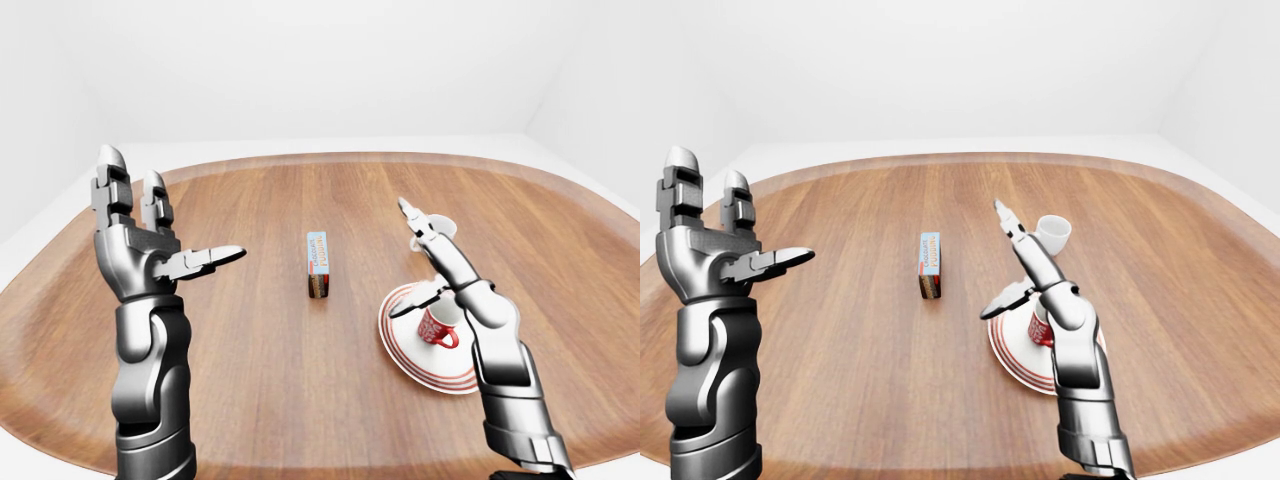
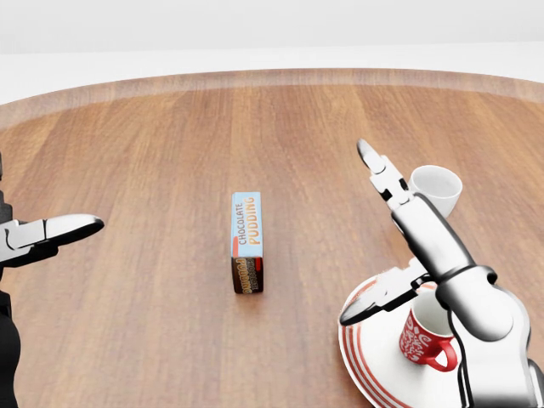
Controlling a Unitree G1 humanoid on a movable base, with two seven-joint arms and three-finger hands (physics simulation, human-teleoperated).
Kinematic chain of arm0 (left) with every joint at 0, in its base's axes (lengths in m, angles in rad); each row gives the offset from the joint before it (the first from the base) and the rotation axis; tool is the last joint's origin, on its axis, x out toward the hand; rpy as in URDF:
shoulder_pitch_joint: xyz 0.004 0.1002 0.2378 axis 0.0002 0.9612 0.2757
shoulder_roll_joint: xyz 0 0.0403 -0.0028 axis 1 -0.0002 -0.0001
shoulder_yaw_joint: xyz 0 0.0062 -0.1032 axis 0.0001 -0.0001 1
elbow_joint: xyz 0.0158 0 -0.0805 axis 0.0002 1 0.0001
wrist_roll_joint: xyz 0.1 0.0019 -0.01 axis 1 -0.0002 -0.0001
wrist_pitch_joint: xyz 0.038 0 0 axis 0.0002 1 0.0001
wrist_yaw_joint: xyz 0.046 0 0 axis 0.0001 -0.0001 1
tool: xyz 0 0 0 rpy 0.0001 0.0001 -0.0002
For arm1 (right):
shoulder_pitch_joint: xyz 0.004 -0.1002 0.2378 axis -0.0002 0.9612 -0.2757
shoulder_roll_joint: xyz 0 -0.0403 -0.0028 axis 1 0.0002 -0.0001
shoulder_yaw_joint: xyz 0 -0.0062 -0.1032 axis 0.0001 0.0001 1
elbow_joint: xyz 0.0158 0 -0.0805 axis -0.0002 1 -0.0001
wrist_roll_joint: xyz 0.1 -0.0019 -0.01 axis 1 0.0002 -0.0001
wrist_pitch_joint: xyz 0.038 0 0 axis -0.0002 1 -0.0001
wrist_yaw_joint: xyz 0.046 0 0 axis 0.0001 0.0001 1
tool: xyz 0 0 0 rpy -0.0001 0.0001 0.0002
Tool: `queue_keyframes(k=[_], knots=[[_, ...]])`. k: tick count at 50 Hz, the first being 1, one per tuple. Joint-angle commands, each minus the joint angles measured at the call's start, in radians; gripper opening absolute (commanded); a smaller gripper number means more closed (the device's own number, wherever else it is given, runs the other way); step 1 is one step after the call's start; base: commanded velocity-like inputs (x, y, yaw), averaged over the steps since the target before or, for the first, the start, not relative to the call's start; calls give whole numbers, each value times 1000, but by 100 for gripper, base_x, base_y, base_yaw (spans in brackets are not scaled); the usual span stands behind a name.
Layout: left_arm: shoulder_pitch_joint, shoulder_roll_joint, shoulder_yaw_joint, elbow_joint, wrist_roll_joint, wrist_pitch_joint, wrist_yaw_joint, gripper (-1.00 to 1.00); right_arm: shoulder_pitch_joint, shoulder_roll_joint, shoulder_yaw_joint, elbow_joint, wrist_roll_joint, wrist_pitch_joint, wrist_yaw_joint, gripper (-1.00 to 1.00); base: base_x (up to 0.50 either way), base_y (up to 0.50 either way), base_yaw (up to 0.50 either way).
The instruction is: Pick up the red mug and put it on the plate
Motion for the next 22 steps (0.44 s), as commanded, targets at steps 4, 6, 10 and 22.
queue_keyframes(k=[4,6,10,22], knots=[[2,1,3,-3,0,0,2,99,-31,38,-51,-170,376,0,-58,100,0,0,0],[1,1,3,-2,0,0,3,99,-17,22,-22,-152,376,0,-67,100,0,0,0],[5,0,2,-6,1,0,2,99,7,37,-1,-116,383,0,-86,100,0,0,0],[6,0,5,-3,3,0,2,99,39,130,9,-32,568,0,-164,100,0,0,0]])
